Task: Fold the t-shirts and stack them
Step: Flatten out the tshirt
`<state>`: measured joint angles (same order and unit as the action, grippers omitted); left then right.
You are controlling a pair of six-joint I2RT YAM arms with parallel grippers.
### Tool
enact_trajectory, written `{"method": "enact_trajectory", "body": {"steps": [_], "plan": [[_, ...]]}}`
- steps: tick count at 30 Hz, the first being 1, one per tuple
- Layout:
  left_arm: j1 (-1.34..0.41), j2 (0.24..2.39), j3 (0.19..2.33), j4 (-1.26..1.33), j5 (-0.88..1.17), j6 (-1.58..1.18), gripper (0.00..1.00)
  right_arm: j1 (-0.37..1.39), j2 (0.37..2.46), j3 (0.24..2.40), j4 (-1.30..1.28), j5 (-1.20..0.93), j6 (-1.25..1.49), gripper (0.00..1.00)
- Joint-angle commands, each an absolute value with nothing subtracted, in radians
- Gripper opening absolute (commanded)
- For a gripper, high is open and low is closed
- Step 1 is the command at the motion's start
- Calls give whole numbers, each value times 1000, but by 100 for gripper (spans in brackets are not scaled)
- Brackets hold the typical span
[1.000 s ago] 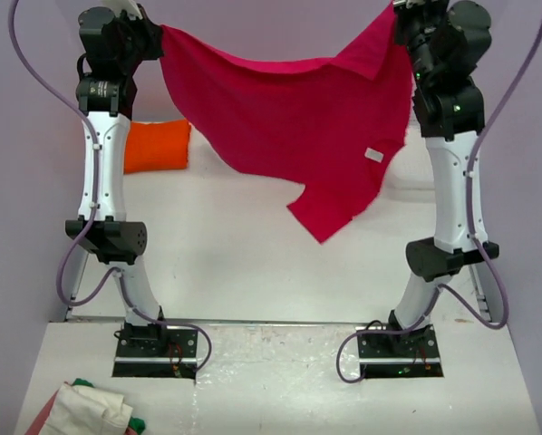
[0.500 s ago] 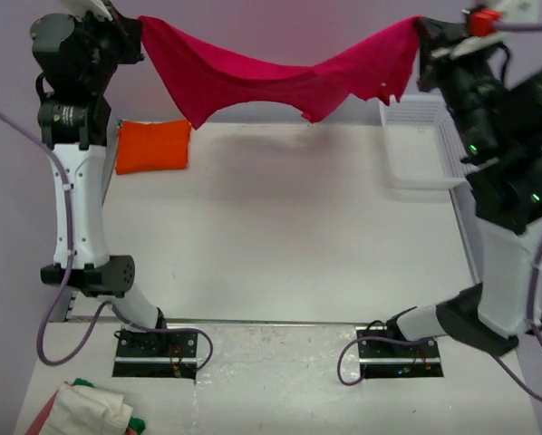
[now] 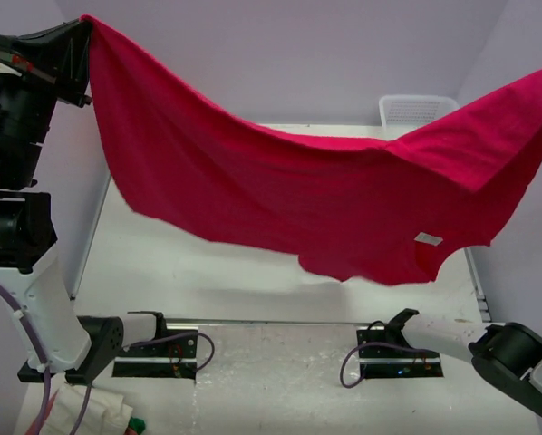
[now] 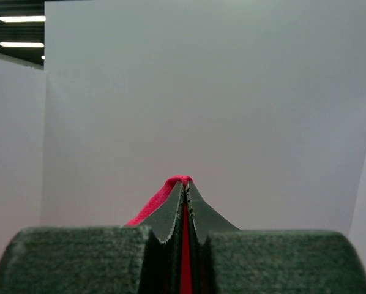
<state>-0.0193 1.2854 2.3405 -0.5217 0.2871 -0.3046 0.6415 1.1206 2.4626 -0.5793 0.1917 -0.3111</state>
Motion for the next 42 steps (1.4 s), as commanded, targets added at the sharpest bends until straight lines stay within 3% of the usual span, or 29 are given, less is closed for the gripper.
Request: {"method": "enact_trajectory", "body": {"steps": [1,5,9,15,28,32,37,42], "plan": [[-12,1379,2332,-539,313,-342,0,649,1183,2413,-575,213,-346,0],[-12,1478,2316,-488,305,-333,0,638,1329,2459,-537,262,-422,0],[-11,1617,2353,-450,282,-287,0,446,1449,2528,-531,77,-304,0],[33,1853,2496,-349,310,-285,0,318,1627,2638,-477,6,-241,0],[172,1893,2501,-183,439,-393,0,261,1594,2593,-426,-71,-172,0],[166,1879,2378,-239,425,-367,0,223,1575,2461,-489,-75,-115,0],[108,1842,1996,-336,307,-308,0,221,1499,2055,-560,-29,30,0],[17,1720,1623,-426,123,-300,0,250,1294,1611,-560,-39,220,0]]}}
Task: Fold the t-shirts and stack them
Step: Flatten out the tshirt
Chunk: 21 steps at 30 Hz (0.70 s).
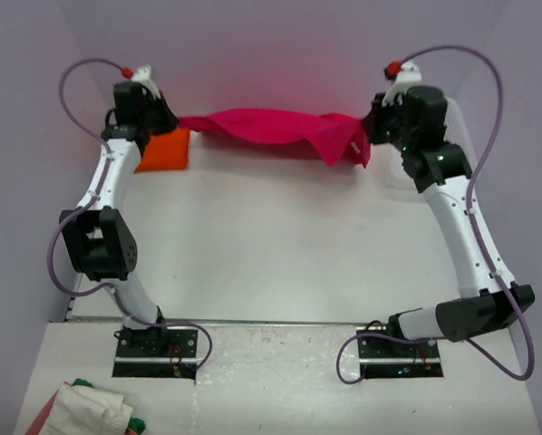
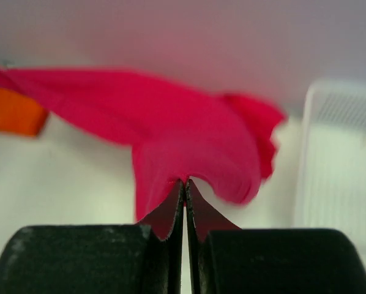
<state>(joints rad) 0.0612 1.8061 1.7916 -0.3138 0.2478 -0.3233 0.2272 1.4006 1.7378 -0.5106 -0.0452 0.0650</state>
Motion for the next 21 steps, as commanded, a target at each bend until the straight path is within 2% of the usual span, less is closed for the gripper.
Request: {"method": "enact_trajectory", "body": {"steps": [1,3,8,15,21], "plan": [[15,1639,1567,-428,106,-323,0,267,1261,1536,-571,-14,238,0],[15,1565,1441,-457,66,-344,0,281,1180,1488,-610,8,277,0],[11,1337,1298,-551,-104,-401,0,290,1068,1447,-777,52,344,0],[-20,1244,1091,-626,-19,-454,0,406,899,1220,-867,101,442,0],[-23,1171,986,-650,-71,-429,0,454,787,968,-867,109,512,0]]}}
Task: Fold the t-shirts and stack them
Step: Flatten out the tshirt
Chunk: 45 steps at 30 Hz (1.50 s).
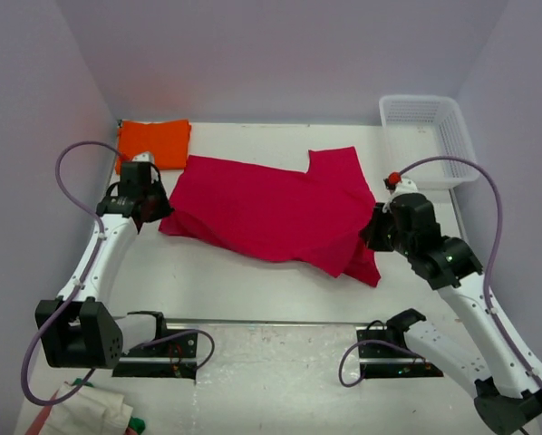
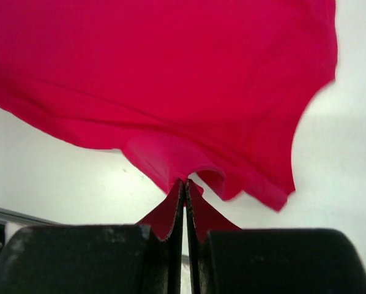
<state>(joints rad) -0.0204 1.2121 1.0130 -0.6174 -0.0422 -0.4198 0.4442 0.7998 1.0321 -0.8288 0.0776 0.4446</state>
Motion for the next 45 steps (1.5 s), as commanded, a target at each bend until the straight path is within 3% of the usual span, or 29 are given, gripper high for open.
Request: {"method": "enact_trajectory", "body": {"steps": [1,9,15,23,34,45], "plan": [[-23,1160,973,-649,-54,-442,0,460,779,954,-874,110,518,0],[-23,1089,962,-696,-144,-526,0,483,707,953,-974,118,566,0],[-23,1022,982,-781,-325,-609,0,555,654,942,-1041,81,626,0],[-23,943,980,-834,-313,-620,1,874,589,966,-1104,199,813,0],[-23,769,988,-816,-294,-508,3,985,739,1138,-1101,333,710,0],[-23,876,920,-836,-331,-532,6,991,822,1124,-1071,333,713,0]]}}
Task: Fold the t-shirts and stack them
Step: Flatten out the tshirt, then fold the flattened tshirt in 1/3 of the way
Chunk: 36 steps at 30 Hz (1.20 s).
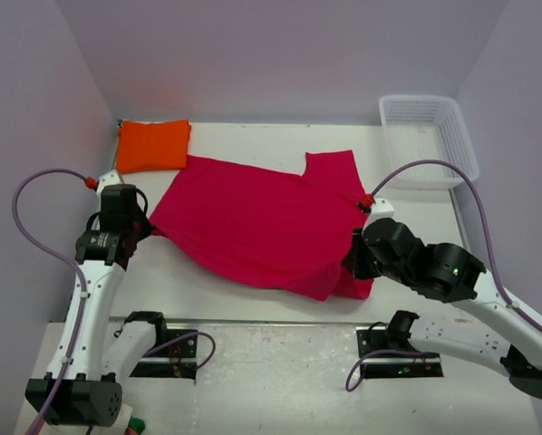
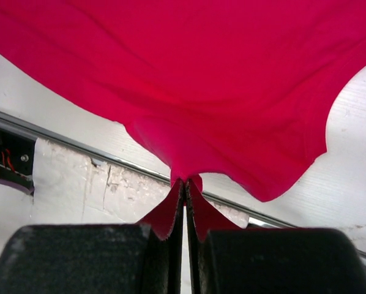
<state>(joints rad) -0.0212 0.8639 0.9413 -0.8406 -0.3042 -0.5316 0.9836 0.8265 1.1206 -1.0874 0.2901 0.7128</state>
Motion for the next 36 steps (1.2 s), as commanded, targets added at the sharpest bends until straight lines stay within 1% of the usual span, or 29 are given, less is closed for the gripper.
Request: {"method": "enact_trajectory", "body": {"steps": [1,7,14,18,25,36], "plan": [[-23,883,919,-836,-331,-537,6,992,828,1126,-1077,337,721,0],[-23,945,931,-851,-350,-558,6,991,848,1152,-1126,356,750,0],[-23,1028,951,-841,-347,-557,6,985,937,1190,-1166,405,767,0],[-23,1090,957,-827,-385,-563,6,934,979,1206,-1167,426,753,0],[-23,1192,1002,-808,-403,-578,5,792,1000,1203,-1140,434,683,0],[-23,1295,1049,-785,-442,-578,5,701,1068,1213,-1086,416,595,0]]}}
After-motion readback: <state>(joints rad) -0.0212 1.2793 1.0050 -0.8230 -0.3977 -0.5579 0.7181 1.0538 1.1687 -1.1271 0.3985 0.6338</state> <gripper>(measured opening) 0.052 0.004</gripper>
